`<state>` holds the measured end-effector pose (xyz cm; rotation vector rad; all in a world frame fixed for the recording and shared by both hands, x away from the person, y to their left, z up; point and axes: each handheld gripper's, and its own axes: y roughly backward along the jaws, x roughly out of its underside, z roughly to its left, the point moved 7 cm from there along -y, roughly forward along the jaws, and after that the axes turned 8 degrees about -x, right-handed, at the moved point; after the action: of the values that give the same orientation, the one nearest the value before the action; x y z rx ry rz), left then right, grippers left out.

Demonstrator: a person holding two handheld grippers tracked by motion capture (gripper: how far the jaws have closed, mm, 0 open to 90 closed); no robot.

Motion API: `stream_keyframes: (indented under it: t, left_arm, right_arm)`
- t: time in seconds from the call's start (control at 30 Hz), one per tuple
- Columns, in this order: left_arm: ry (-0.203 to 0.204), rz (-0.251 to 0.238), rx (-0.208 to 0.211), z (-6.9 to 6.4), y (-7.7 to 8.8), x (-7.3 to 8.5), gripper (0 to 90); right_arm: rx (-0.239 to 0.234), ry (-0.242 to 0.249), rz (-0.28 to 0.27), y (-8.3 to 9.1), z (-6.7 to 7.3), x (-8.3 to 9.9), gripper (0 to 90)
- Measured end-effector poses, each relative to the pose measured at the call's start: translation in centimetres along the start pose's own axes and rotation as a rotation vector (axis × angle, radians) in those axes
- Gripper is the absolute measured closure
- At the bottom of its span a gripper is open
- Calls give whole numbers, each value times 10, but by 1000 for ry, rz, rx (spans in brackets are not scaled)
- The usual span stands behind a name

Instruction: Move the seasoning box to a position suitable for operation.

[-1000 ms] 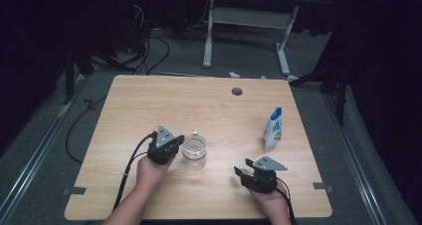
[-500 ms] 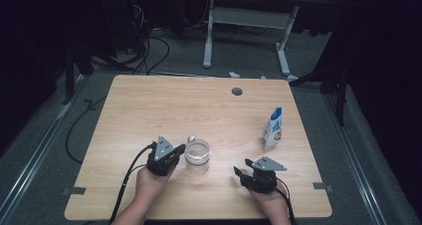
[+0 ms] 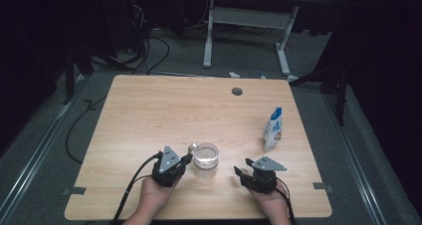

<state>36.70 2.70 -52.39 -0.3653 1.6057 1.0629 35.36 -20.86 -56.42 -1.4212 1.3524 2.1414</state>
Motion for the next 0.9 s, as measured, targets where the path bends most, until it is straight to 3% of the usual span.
stream_keyframes:
  t: [0.37, 0.7, 0.9]
  left_arm:
    - [-6, 0, -4, -3, 3, 2, 858]
    - [20, 2, -24, 16, 12, -5, 786]
    - [35, -12, -23, 23, 12, -17, 875]
  right_arm:
    - [4, 4, 1, 0, 0, 0, 433]
    - [5, 0, -10, 3, -1, -2, 430]
    - [6, -3, -9, 2, -1, -2, 430]
